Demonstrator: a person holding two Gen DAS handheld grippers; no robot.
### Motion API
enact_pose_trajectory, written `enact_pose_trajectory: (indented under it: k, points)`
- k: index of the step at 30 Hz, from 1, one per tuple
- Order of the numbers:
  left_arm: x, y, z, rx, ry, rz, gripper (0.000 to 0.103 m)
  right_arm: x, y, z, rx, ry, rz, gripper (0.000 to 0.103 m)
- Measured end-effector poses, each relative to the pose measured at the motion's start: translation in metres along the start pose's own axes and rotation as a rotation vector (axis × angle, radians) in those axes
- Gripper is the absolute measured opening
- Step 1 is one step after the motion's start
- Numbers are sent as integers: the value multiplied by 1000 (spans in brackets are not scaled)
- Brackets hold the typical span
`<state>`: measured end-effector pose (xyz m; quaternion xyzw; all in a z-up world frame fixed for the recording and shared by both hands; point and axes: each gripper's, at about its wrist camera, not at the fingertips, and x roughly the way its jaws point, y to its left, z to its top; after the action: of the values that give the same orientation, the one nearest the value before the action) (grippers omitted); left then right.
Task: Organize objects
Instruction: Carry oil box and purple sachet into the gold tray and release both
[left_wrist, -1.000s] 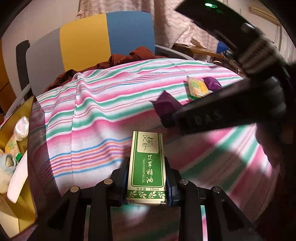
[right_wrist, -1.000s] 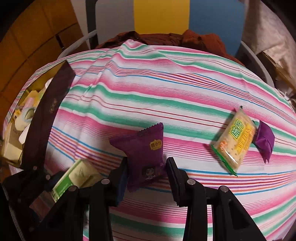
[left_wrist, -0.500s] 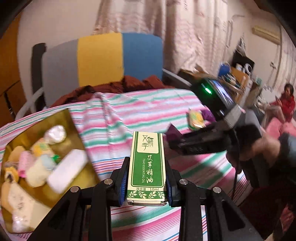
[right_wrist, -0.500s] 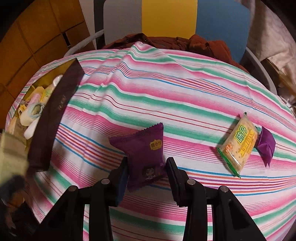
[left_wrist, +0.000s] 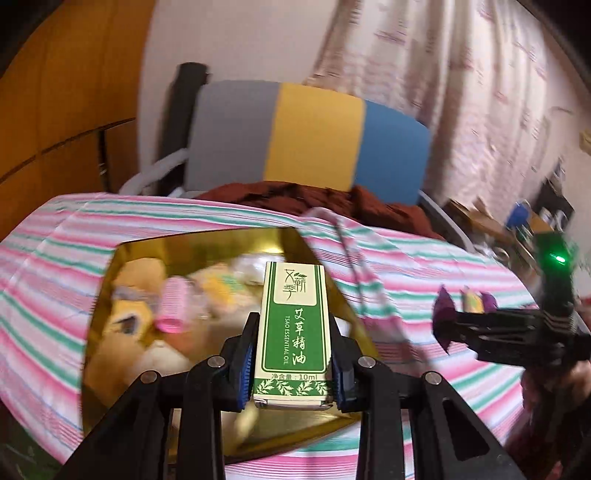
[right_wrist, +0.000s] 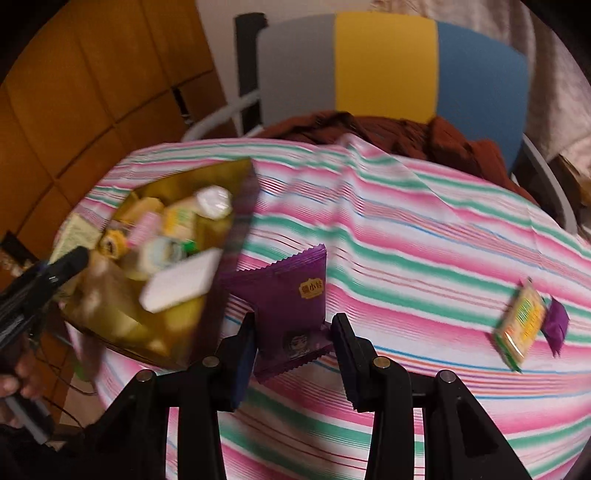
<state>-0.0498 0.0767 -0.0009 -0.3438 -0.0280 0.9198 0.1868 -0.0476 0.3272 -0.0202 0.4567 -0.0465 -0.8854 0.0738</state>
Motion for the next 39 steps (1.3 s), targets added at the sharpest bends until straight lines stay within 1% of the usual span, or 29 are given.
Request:
enact_pose_trajectory:
  k: [5, 7, 10, 13, 14, 15, 16, 18, 19, 20, 21, 23, 24, 26, 28, 32, 35, 39]
  points:
    - [2, 44, 11, -85, -14, 73, 31, 9, 42, 20, -38, -13, 64, 41]
    - [4, 59, 13, -112, -8, 90, 31, 17, 56, 31, -41, -12, 81, 41]
    - [12, 77, 18, -154, 7, 100, 31, 28, 72, 52, -25, -22, 102, 44]
    - [21, 80, 24, -154, 15, 104, 31, 37, 81, 72, 7, -43, 117, 46]
    - [26, 81, 26, -146, 27, 100, 32, 38, 83, 74, 13, -47, 112, 58]
    - [30, 80, 27, -140, 42, 92, 32, 39, 83, 76, 30, -46, 100, 65]
    - [34, 81, 29, -144, 51, 87, 32, 39, 83, 75, 41, -43, 102, 70]
    - [41, 80, 32, -131, 52, 76, 32, 36, 84, 68, 29, -42, 112, 70]
    - [48, 78, 33, -111, 67, 77, 32, 35, 85, 61, 18, -32, 95, 70]
    - [52, 78, 34, -112, 81, 82, 33, 34, 85, 56, 9, -26, 86, 70]
    - [56, 78, 35, -117, 95, 77, 36, 32, 86, 49, -6, -22, 71, 70]
    - [63, 75, 38, -124, 110, 63, 46, 29, 90, 38, -33, -20, 45, 71]
    - [65, 74, 39, -123, 111, 72, 46, 27, 91, 32, -45, -18, 30, 73]
    - [66, 73, 41, -133, 108, 83, 47, 24, 93, 24, -56, -21, 11, 83]
    - [62, 72, 41, -138, 101, 96, 47, 20, 94, 16, -52, -35, -1, 86]
    - [43, 62, 35, -101, 52, 146, 47, 12, 92, 5, -18, -63, -6, 93]
    - [28, 53, 31, -75, 19, 149, 47, 7, 92, -1, 1, -77, -5, 97]
    - [12, 36, 20, -15, -1, 155, 47, 2, 94, -8, 5, -84, -12, 97]
